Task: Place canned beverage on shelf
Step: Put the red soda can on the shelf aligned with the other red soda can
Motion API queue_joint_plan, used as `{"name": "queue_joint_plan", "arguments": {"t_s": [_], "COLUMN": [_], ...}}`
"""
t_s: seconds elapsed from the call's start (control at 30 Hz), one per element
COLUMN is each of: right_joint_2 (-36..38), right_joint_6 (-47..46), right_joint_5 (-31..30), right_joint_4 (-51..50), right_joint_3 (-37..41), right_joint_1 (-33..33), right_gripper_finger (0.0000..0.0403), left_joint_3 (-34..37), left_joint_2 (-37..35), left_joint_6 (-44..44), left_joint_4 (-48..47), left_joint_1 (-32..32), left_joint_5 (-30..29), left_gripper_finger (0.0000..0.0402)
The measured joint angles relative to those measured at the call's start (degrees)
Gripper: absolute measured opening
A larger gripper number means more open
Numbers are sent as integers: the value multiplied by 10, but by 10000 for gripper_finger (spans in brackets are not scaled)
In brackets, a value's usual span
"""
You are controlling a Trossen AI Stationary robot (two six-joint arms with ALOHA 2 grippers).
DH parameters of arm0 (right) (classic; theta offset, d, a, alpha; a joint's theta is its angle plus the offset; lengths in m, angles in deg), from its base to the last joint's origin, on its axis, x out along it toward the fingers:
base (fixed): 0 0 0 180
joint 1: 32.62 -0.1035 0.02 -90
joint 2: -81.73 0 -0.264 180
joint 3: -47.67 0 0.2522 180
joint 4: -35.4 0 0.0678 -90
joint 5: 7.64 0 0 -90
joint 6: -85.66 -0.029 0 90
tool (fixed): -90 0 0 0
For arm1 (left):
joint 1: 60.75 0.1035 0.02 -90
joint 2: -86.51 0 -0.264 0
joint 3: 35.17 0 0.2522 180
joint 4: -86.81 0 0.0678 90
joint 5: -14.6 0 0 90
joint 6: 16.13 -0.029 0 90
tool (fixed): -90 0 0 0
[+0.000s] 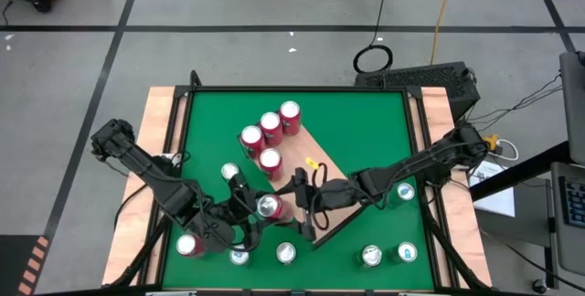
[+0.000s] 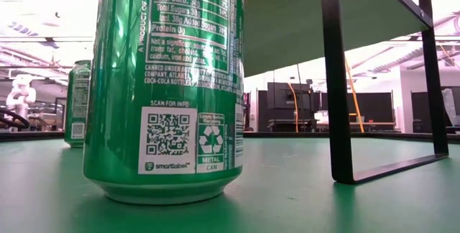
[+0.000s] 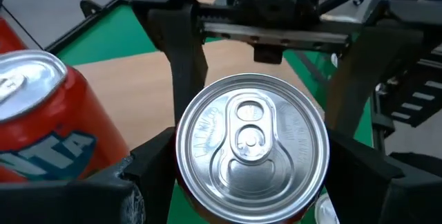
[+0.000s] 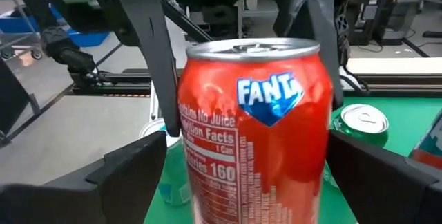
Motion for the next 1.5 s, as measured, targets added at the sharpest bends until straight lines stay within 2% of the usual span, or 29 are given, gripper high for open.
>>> {"name": "queue_joint_plan", "arguments": {"t_s": [0.33,0.63,0.9,1.0,1.23,1.37,1.5], "right_joint_2": [0,0,0,0,2,26,56], "right_joint_6": [5,22,32,39,67,84,98], "right_joint_5": [30,31,30,30,32,64,110], "right_joint_4": [-2,-7,-8,-8,-41,-50,-67], "right_joint_3": [0,0,0,0,1,2,1], "right_joint_1": [13,13,13,13,13,19,26], "right_gripper_finger": [373,308,301,301,301,300,300], "left_joint_3": [0,0,0,0,0,0,0], "left_joint_2": [7,7,7,7,4,-3,-18], "left_joint_6": [-15,-16,-21,-29,-65,-124,-171], "left_joint_4": [18,19,21,23,76,135,167], "left_joint_1": [13,13,13,13,13,4,-17], "left_joint_5": [10,17,17,16,11,9,-21], "left_gripper_finger": [281,283,284,300,390,384,381]}}
